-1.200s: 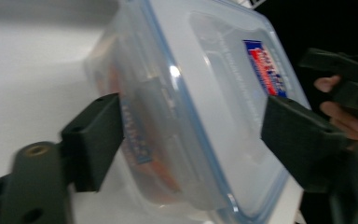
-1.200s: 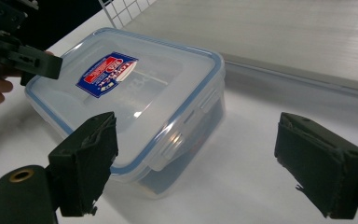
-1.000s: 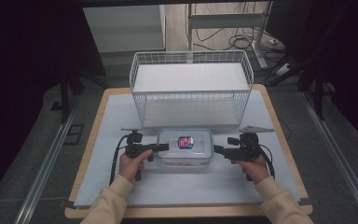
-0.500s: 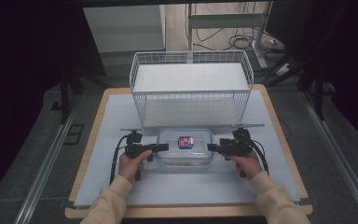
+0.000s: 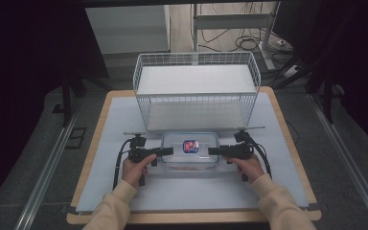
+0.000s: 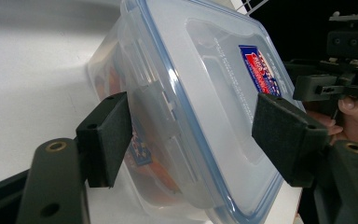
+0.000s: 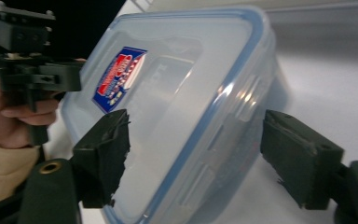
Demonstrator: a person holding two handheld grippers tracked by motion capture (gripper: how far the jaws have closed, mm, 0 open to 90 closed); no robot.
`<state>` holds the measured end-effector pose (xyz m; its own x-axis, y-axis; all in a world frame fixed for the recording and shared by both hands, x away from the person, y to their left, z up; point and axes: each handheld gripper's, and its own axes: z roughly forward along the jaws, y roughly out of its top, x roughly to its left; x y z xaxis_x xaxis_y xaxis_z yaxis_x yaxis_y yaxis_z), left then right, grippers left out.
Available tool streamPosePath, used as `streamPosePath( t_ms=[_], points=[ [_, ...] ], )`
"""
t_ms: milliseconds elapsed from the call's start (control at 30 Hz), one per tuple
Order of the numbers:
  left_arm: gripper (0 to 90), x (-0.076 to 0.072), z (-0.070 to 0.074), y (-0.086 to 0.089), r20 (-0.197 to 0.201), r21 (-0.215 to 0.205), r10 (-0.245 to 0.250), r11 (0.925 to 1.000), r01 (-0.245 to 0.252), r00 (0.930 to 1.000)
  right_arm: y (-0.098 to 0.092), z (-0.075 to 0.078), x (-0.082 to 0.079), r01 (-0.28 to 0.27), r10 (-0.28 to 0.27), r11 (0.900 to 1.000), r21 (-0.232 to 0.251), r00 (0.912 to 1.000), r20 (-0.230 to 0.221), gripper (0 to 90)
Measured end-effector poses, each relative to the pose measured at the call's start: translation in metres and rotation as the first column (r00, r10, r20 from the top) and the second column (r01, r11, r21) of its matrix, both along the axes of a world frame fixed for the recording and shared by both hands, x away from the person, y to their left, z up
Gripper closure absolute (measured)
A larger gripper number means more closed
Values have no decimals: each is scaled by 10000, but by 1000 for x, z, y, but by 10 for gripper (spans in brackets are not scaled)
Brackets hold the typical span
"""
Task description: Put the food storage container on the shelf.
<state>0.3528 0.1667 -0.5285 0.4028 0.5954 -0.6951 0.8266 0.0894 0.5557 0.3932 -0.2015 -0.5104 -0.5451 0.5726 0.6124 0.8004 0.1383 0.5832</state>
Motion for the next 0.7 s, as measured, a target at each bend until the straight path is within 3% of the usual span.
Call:
streamPosePath(
  t_ms=[333, 533, 700],
  points=[
    [289, -3, 0, -1, 174, 20, 80, 10000, -80, 9998, -6, 0, 2, 236, -202, 9988, 432, 9968, -779, 349],
    [305, -12, 3, -2, 542, 177, 166, 9997, -176, 9984, -10, 2, -2, 306, -258, 9975, 638, 9968, -751, 407],
    [339, -22, 7, -2, 963, 378, 128, 9991, -165, 9953, -12, 6, -9, 219, -188, 9973, 706, 9988, -450, 453]
  ],
)
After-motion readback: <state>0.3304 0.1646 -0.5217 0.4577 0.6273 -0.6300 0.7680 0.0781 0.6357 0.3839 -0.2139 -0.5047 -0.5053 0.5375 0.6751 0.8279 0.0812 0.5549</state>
